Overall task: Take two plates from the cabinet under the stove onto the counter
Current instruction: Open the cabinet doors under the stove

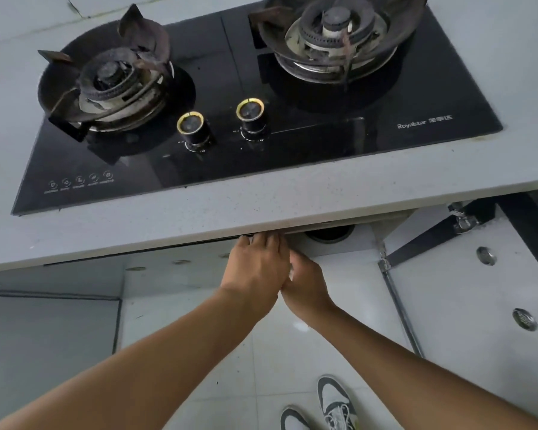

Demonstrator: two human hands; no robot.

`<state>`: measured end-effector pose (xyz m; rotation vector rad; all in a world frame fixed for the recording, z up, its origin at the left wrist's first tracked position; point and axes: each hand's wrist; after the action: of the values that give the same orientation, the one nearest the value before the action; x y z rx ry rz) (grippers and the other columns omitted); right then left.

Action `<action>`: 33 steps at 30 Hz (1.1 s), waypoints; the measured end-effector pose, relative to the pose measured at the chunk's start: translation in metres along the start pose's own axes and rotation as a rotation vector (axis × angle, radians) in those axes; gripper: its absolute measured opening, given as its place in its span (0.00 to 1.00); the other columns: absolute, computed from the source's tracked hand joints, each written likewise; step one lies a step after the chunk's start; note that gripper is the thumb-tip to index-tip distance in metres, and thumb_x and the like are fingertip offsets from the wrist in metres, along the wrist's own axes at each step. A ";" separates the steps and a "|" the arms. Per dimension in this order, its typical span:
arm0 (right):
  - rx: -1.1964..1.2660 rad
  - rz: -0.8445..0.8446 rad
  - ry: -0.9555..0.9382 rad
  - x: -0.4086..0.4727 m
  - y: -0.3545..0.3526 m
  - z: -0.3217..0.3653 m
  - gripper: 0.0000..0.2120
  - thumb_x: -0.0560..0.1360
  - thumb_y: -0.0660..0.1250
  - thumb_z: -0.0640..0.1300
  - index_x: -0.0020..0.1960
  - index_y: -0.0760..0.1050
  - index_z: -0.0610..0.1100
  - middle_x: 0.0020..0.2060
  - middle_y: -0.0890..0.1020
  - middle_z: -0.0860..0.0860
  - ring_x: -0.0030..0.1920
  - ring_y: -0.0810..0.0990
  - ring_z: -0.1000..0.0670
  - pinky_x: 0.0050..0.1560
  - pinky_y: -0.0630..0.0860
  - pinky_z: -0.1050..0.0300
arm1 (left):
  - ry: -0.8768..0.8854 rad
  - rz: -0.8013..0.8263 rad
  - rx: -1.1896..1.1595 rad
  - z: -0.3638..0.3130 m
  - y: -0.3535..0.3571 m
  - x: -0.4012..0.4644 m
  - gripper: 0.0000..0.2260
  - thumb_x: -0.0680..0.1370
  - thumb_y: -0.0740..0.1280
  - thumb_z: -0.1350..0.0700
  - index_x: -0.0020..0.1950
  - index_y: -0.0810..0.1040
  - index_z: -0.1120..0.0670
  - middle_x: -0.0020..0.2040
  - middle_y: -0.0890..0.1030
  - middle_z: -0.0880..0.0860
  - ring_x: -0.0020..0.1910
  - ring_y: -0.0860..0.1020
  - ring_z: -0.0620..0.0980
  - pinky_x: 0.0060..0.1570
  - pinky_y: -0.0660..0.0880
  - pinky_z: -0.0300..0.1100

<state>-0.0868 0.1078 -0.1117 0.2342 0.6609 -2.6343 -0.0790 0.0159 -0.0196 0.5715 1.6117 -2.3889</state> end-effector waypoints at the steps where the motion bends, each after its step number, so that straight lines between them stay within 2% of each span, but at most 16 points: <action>1: 0.000 -0.018 -0.013 0.005 0.004 -0.002 0.07 0.73 0.64 0.40 0.47 0.74 0.51 0.35 0.81 0.55 0.34 0.74 0.56 0.33 0.69 0.62 | -0.011 0.023 0.022 -0.001 0.000 0.001 0.29 0.72 0.67 0.57 0.70 0.61 0.62 0.63 0.71 0.56 0.60 0.70 0.54 0.50 0.67 0.44; 2: -0.008 -0.041 -0.031 0.009 0.007 -0.003 0.08 0.72 0.65 0.39 0.42 0.71 0.53 0.31 0.79 0.54 0.32 0.72 0.55 0.32 0.68 0.60 | -0.015 0.044 0.041 -0.002 -0.001 0.002 0.30 0.71 0.67 0.58 0.70 0.61 0.62 0.63 0.71 0.57 0.60 0.69 0.55 0.49 0.66 0.44; 4: -0.002 -0.056 -0.053 0.012 0.010 -0.004 0.12 0.70 0.67 0.37 0.39 0.69 0.53 0.29 0.78 0.51 0.31 0.70 0.53 0.31 0.68 0.57 | -0.014 0.073 0.061 -0.005 -0.002 0.002 0.27 0.70 0.68 0.59 0.67 0.64 0.63 0.61 0.71 0.58 0.59 0.68 0.55 0.44 0.64 0.44; 7: -0.037 -0.050 -0.121 0.012 0.012 -0.004 0.05 0.69 0.69 0.36 0.39 0.73 0.42 0.30 0.79 0.47 0.32 0.74 0.47 0.34 0.71 0.55 | 0.000 0.079 0.054 -0.006 -0.006 -0.002 0.21 0.70 0.66 0.62 0.62 0.67 0.62 0.56 0.71 0.59 0.56 0.67 0.55 0.40 0.62 0.45; 9: -0.101 -0.069 -0.176 0.012 0.013 -0.005 0.04 0.69 0.70 0.37 0.38 0.75 0.39 0.30 0.80 0.46 0.31 0.74 0.47 0.32 0.70 0.58 | 0.012 0.082 0.049 -0.009 -0.006 -0.006 0.18 0.71 0.65 0.62 0.60 0.69 0.62 0.55 0.71 0.59 0.56 0.66 0.57 0.38 0.62 0.45; 11: -0.136 -0.090 -0.200 0.013 0.013 -0.007 0.05 0.69 0.71 0.39 0.39 0.75 0.42 0.29 0.79 0.49 0.31 0.72 0.51 0.31 0.66 0.62 | 0.012 0.082 0.042 -0.011 -0.004 -0.010 0.18 0.71 0.66 0.62 0.60 0.69 0.63 0.55 0.71 0.59 0.59 0.64 0.57 0.38 0.62 0.44; 13: -0.153 -0.095 -0.218 0.012 0.014 -0.009 0.04 0.70 0.71 0.41 0.42 0.76 0.45 0.31 0.77 0.55 0.32 0.71 0.56 0.33 0.64 0.73 | 0.007 0.077 0.038 -0.014 -0.001 -0.015 0.20 0.71 0.66 0.61 0.62 0.68 0.64 0.57 0.71 0.60 0.63 0.63 0.59 0.37 0.63 0.44; 14: -0.165 -0.096 -0.242 0.011 0.016 -0.010 0.04 0.69 0.71 0.40 0.41 0.76 0.45 0.31 0.75 0.57 0.32 0.70 0.58 0.33 0.64 0.76 | 0.004 0.074 0.029 -0.016 0.000 -0.018 0.21 0.72 0.67 0.62 0.63 0.68 0.64 0.59 0.71 0.60 0.65 0.62 0.60 0.38 0.63 0.44; 16: -0.207 -0.101 -0.288 0.006 0.019 -0.011 0.05 0.67 0.71 0.38 0.37 0.76 0.44 0.29 0.72 0.58 0.31 0.68 0.59 0.32 0.64 0.77 | -0.005 0.068 -0.016 -0.021 0.004 -0.026 0.23 0.72 0.67 0.62 0.65 0.65 0.65 0.62 0.69 0.62 0.69 0.59 0.61 0.39 0.63 0.44; 19: -0.307 -0.108 -0.314 -0.006 0.019 -0.012 0.05 0.64 0.71 0.39 0.32 0.76 0.44 0.24 0.77 0.53 0.26 0.72 0.57 0.30 0.58 0.75 | 0.004 0.069 -0.075 -0.028 0.011 -0.041 0.27 0.74 0.66 0.61 0.69 0.60 0.67 0.68 0.65 0.64 0.72 0.55 0.61 0.43 0.65 0.45; 21: -0.359 -0.091 -0.347 -0.019 0.019 -0.014 0.05 0.63 0.71 0.40 0.31 0.75 0.45 0.23 0.78 0.53 0.25 0.72 0.57 0.29 0.53 0.79 | 0.011 0.089 -0.119 -0.034 0.016 -0.054 0.28 0.74 0.66 0.61 0.70 0.59 0.67 0.70 0.63 0.65 0.72 0.54 0.61 0.47 0.68 0.46; 22: -0.351 -0.073 -0.355 -0.027 0.019 -0.015 0.06 0.63 0.71 0.40 0.31 0.74 0.46 0.23 0.78 0.54 0.25 0.71 0.57 0.28 0.53 0.80 | 0.009 0.101 -0.144 -0.038 0.019 -0.062 0.27 0.74 0.66 0.61 0.70 0.60 0.67 0.70 0.63 0.65 0.72 0.54 0.61 0.47 0.68 0.46; 25: -0.306 0.002 -0.354 -0.055 0.025 -0.021 0.08 0.64 0.72 0.39 0.32 0.74 0.47 0.24 0.75 0.56 0.27 0.67 0.58 0.28 0.59 0.77 | -0.006 0.112 -0.213 -0.052 0.025 -0.090 0.19 0.76 0.61 0.64 0.67 0.64 0.66 0.67 0.64 0.65 0.70 0.56 0.60 0.43 0.66 0.46; 27: -0.267 0.066 -0.330 -0.073 0.031 -0.023 0.07 0.66 0.73 0.39 0.34 0.76 0.47 0.27 0.79 0.54 0.29 0.73 0.55 0.30 0.63 0.72 | -0.012 0.114 -0.254 -0.058 0.029 -0.109 0.17 0.77 0.58 0.65 0.65 0.66 0.66 0.65 0.65 0.66 0.69 0.58 0.60 0.42 0.63 0.47; 30: -0.250 0.122 -0.325 -0.103 0.046 -0.025 0.04 0.66 0.72 0.40 0.36 0.78 0.46 0.30 0.82 0.52 0.33 0.78 0.52 0.33 0.72 0.59 | -0.030 0.111 -0.327 -0.063 0.036 -0.139 0.17 0.77 0.54 0.67 0.66 0.64 0.68 0.64 0.65 0.67 0.67 0.59 0.61 0.42 0.62 0.48; 33: -0.250 0.156 -0.313 -0.133 0.064 -0.027 0.02 0.65 0.73 0.41 0.37 0.81 0.44 0.31 0.84 0.49 0.35 0.81 0.47 0.35 0.77 0.55 | -0.087 0.118 -0.373 -0.068 0.047 -0.172 0.18 0.77 0.52 0.68 0.67 0.61 0.69 0.64 0.65 0.68 0.66 0.61 0.62 0.40 0.64 0.48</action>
<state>0.0623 0.1158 -0.1279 -0.1894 0.8155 -2.3402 0.1083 0.0522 -0.0082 0.4670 1.8639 -1.9333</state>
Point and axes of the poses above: each hand's wrist, its own x-axis towards the middle knuckle, its own y-axis out of the palm, z = x × y
